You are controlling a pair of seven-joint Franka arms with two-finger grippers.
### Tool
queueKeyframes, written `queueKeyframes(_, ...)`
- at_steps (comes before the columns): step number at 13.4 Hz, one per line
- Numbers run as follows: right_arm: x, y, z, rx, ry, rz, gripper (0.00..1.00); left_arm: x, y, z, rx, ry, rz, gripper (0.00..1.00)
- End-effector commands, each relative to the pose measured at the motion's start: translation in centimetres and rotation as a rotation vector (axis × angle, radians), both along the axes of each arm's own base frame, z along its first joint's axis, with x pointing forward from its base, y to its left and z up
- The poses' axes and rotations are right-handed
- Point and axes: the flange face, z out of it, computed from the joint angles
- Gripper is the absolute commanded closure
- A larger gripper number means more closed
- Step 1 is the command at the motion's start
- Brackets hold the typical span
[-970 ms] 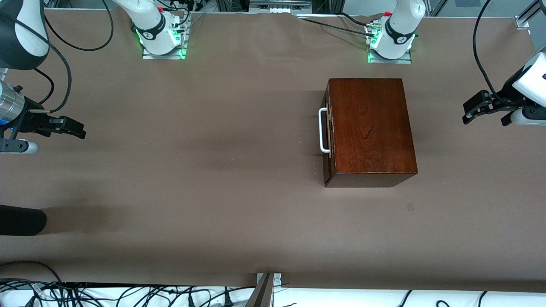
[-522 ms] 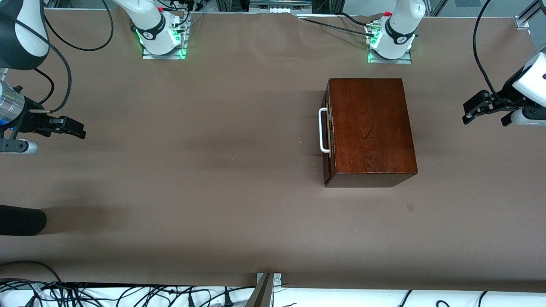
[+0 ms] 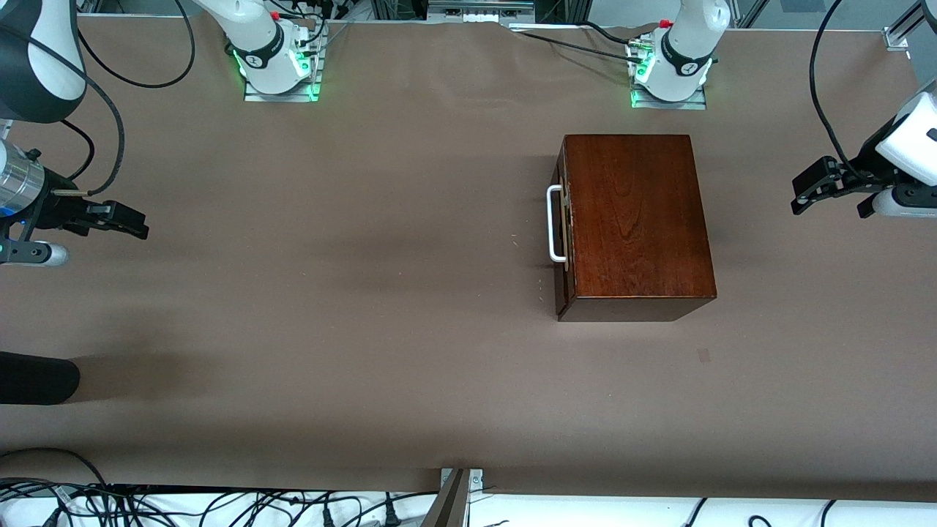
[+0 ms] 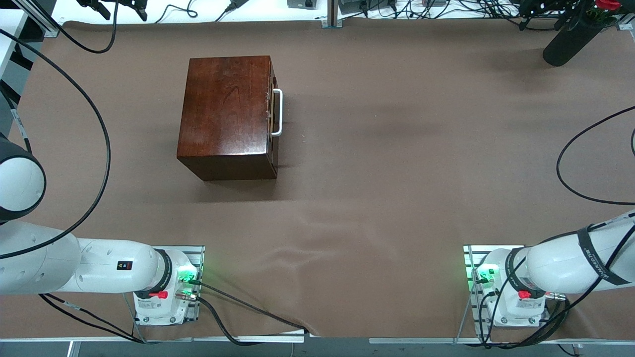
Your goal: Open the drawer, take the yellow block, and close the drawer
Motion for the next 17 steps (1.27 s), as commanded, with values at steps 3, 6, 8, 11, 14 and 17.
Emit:
queueKeyframes(3, 0.3, 0.3, 0.4, -0.008, -0.011, -0.009, 0.00, 1.2, -0.7, -0.7, 0.024, 0.008, -0.036, 0.00)
queueKeyframes(6, 0.3, 0.3, 0.5, -0.005, -0.011, -0.011, 0.00, 2.1, -2.3, 1.1, 0.015, -0.030, -0.047, 0.00)
queueKeyframes(8, 0.3, 0.3, 0.5, -0.003, -0.011, -0.012, 0.00, 1.7, -5.1, 1.8, 0.020, -0.010, -0.089, 0.00)
queueKeyframes(11, 0.3, 0.3, 0.4, -0.004, -0.011, -0.012, 0.00, 0.1, -10.7, 0.9, 0.026, 0.075, -0.043, 0.00)
queueKeyframes(14, 0.3, 0.4, 0.3, -0.004, -0.009, -0.010, 0.00, -1.2, -16.3, -0.2, 0.036, 0.108, -0.016, 0.00)
queueKeyframes(17, 0.4, 0.3, 0.2, -0.006, -0.008, -0.011, 0.00, -2.7, -22.4, -2.5, 0.080, 0.139, 0.029, 0.00)
